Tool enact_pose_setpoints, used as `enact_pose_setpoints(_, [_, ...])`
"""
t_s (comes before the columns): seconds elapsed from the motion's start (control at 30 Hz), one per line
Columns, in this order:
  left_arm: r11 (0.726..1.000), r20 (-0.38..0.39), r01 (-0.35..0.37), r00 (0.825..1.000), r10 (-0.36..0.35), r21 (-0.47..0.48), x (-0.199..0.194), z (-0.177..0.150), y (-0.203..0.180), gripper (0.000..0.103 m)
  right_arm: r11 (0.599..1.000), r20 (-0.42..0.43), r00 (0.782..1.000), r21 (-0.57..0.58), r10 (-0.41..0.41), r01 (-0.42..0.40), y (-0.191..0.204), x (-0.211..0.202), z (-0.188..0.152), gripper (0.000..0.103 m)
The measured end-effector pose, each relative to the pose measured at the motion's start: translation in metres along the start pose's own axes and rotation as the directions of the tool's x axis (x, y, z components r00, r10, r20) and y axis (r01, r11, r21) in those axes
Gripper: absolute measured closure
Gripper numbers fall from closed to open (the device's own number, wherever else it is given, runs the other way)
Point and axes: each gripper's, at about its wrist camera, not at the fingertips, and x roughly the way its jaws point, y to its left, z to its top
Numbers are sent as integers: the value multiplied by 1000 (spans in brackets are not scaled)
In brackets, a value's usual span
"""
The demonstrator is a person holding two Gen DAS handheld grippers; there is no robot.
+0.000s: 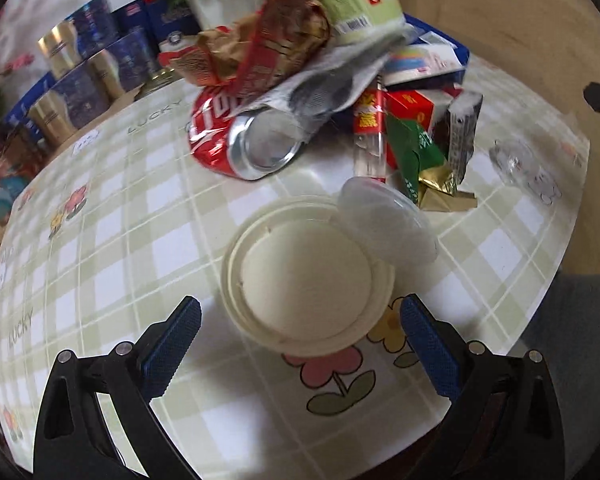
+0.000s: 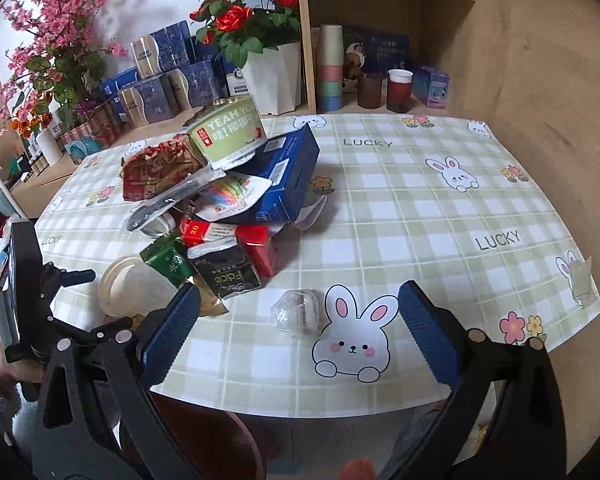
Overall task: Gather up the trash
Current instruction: 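Grasp the cream round lid with the left gripper while the right grasps the black snack packet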
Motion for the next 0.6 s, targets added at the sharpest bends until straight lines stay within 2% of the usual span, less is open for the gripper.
enact_pose_setpoints(0.1, [1000, -20, -3, 1000, 3, -11, 10, 5, 3, 5, 1000, -16, 1000, 8, -9, 9, -3, 8, -3, 6])
enact_pose_setpoints(0.2, [998, -26, 29, 999, -30, -58, 16, 9, 12, 6, 1000, -27, 1000, 22, -2, 3, -5, 12, -4, 6])
enact_pose_setpoints(0.23, [997, -28, 40, 999, -42, -68, 16, 9, 14, 10, 1000, -31, 1000, 20, 3, -2, -5, 13, -5, 6])
enact_pose_setpoints(0.27, [995, -23, 61, 998, -63, -75, 15, 9, 16, 18, 1000, -33, 999, 16, 3, -2, -4, 15, -5, 6])
enact_pose_setpoints(0.43, [996, -37, 45, 998, -48, -79, 5, 2, 23, 21, 999, -40, 999, -53, -9, 6, 8, 30, -10, 6])
enact_pose_setpoints(0.53, [989, -15, 31, 999, -34, -146, -7, -8, 41, 21, 993, -60, 997, -103, 48, -54, 22, 44, -8, 33])
enact_pose_setpoints(0.6, [979, 1, 27, 1000, -27, -203, -14, -15, 55, 21, 988, -52, 995, -126, 82, -88, 32, 53, -5, 33])
